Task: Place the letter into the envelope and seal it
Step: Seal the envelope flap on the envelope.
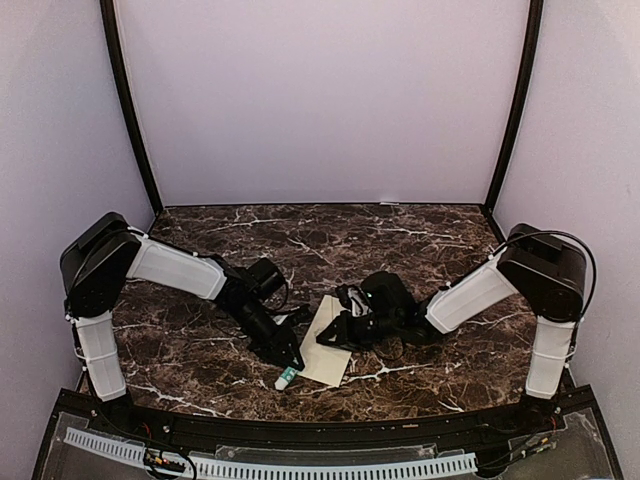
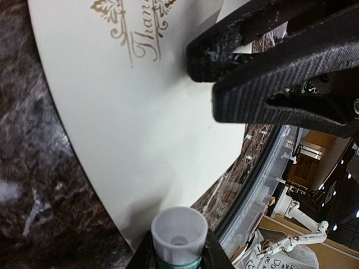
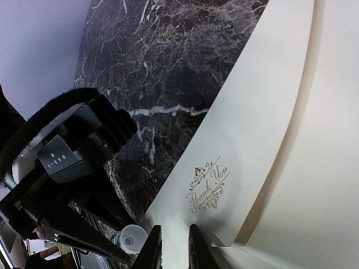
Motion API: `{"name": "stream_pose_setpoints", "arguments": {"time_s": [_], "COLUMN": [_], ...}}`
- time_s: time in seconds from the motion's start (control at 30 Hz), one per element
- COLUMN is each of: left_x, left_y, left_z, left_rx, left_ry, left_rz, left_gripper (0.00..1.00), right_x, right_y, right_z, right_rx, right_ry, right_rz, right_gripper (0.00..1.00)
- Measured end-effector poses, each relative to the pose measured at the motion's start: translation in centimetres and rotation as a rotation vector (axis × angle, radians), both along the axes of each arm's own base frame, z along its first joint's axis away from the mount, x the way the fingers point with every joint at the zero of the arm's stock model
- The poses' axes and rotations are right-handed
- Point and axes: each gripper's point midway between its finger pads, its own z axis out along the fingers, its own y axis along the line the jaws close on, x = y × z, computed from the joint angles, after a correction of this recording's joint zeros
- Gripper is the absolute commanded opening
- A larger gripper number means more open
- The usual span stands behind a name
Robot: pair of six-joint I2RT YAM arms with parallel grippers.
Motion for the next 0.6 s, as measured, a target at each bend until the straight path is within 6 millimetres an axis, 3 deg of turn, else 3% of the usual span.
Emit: {"name": "stream_pose_setpoints", "arguments": {"time_s": [0.3,0.6], "left_x": [0.0,0.0], "left_y": [0.0,0.0], "left_z": [0.0,0.0], "left_rx": [0.002,0.002], "left_ry": [-0.001,0.000], "left_rz": [0.000,0.000], "left_gripper": [0.00,0.00], "right_x": [-0.2,0.8], "right_y": [0.0,-0.4], "right_z": [-0.2,-0.9], "right_rx": [-0.003,-0.012], "right_ry": [0.011,0.020], "right_rz": [0.001,-0.044], "right_gripper": [0.14,0.14]}}
